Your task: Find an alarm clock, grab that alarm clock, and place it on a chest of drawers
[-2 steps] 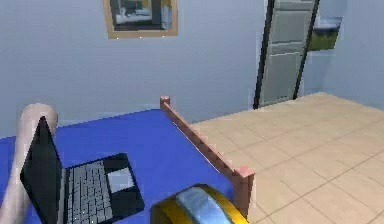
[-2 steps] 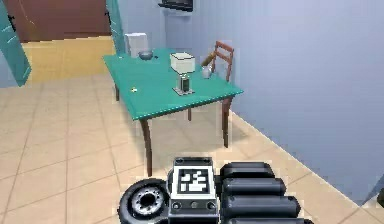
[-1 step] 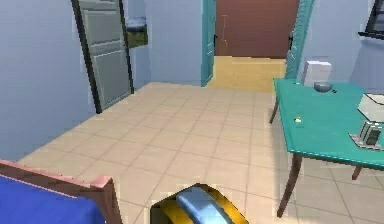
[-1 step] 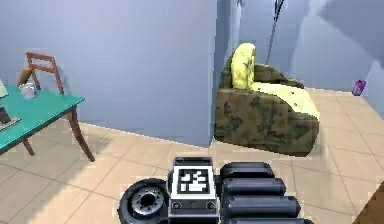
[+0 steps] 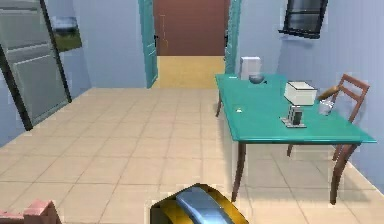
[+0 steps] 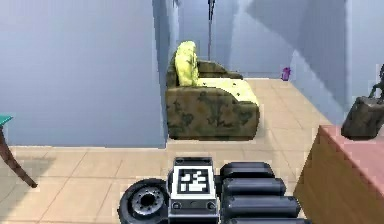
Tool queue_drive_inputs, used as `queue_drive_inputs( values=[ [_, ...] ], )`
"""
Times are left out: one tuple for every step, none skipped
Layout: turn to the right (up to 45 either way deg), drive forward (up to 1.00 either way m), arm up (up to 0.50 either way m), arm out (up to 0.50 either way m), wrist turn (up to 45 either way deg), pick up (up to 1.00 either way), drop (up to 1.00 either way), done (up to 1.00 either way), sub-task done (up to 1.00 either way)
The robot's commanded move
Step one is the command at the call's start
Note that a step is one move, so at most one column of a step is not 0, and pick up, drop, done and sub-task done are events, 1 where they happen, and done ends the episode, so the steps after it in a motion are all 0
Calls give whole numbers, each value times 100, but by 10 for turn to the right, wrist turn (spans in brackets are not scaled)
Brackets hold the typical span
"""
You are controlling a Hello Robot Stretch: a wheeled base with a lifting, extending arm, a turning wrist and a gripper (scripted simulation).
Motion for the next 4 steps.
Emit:
queue_drive_inputs(
  values=[
    [0,75,0,0,0,0,0,0,0],
    [-450,0,0,0,0,0,0,0,0],
    [-270,0,0,0,0,0,0,0,0],
    [0,65,0,0,0,0,0,0,0]
  ],
)
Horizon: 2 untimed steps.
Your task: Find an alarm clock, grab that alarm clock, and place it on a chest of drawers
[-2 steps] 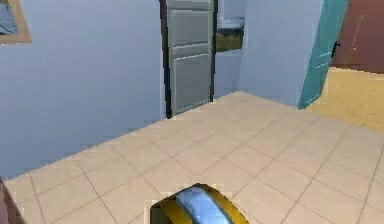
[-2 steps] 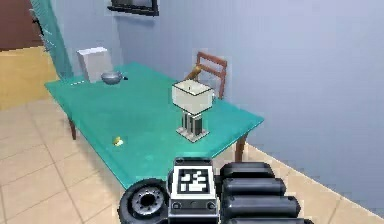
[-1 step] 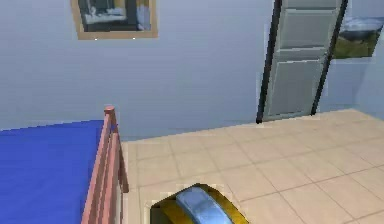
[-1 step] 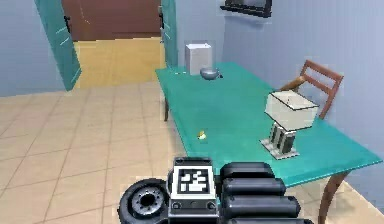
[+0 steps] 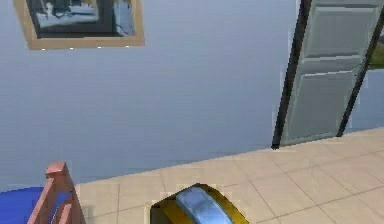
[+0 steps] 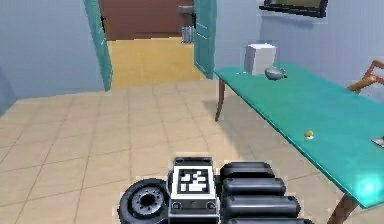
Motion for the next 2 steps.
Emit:
queue_drive_inputs(
  values=[
    [-240,0,0,0,0,0,0,0,0],
    [0,100,0,0,0,0,0,0,0]
  ],
)
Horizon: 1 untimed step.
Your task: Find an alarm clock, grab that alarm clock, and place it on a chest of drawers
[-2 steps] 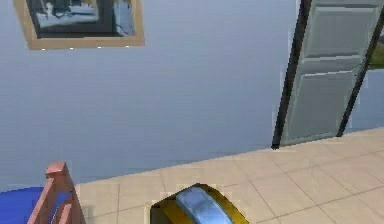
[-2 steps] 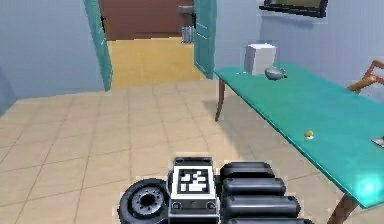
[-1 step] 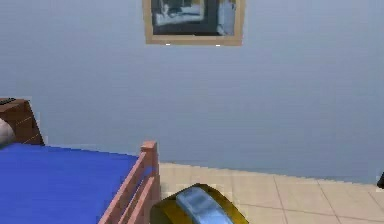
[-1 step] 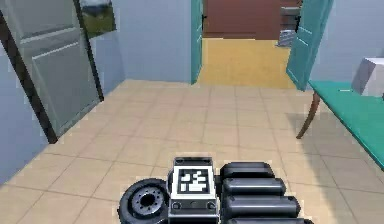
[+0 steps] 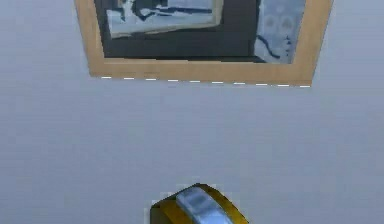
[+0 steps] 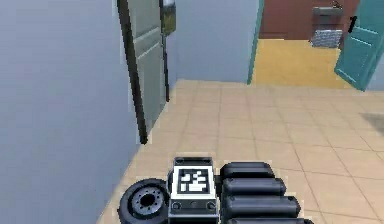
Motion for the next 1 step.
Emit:
queue_drive_inputs(
  values=[
    [0,15,0,0,0,0,0,0,0]
  ],
)
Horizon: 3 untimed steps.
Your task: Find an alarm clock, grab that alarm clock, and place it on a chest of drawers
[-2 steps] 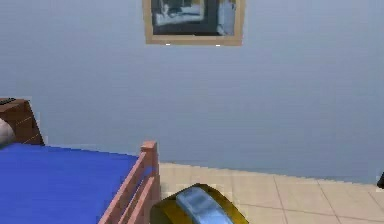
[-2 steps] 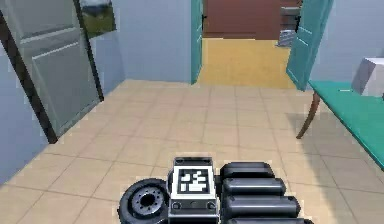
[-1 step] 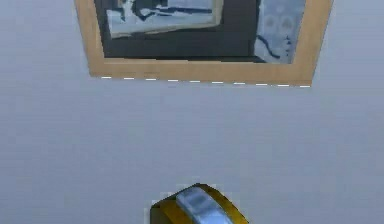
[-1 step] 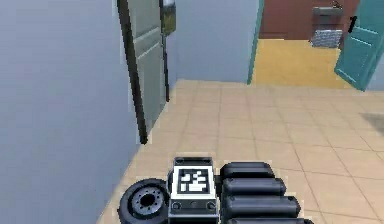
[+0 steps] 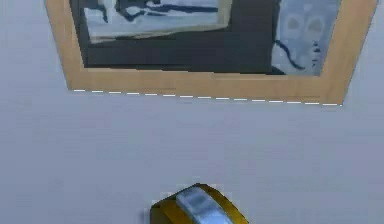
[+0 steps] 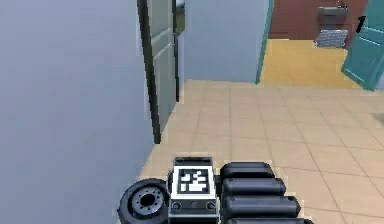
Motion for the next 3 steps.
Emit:
queue_drive_inputs(
  values=[
    [-450,0,0,0,0,0,0,0,0],
    [-240,0,0,0,0,0,0,0,0],
    [0,100,0,0,0,0,0,0,0]
  ],
)
